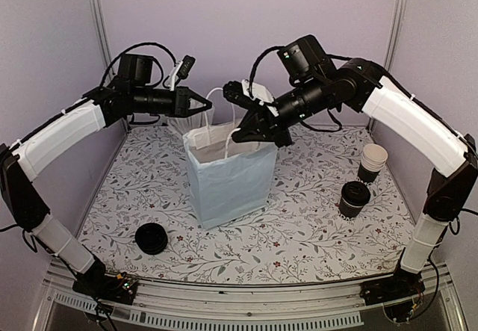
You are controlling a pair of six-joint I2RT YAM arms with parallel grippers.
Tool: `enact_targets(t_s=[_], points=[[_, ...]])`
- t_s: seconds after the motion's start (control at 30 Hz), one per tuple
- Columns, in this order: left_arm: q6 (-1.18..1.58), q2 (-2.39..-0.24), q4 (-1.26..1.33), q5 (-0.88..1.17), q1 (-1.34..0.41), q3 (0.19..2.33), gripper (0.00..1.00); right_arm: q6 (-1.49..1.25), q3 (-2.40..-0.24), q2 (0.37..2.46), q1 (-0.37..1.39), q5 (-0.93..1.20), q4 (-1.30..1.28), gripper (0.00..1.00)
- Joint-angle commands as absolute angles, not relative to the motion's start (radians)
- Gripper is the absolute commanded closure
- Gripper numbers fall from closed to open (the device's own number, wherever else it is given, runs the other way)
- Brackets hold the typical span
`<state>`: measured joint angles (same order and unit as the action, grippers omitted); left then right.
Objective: Pack the takeout coffee
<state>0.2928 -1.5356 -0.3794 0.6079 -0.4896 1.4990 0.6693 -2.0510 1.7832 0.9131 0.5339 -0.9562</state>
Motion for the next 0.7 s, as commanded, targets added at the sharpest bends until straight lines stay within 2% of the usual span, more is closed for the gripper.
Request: enact_targets(t_s=[0.0, 0.23, 0.67], points=[[0.302, -1.488, -0.367, 0.588, -0.485, 1.577, 1.0, 0.677, -2.137, 1.769, 0.911, 0.545, -0.934, 0.96], [0.326, -1.466, -0.38, 0.586, -0.491, 1.644, 1.0, 0.675, -2.284, 1.776, 0.921, 0.599, -0.95, 0.97], [0.319, -1.463, -0.385, 0.572, -0.499, 1.663, 1.0, 0.694, -2.306, 1.781, 0.948, 0.555, -0.954, 0.96]])
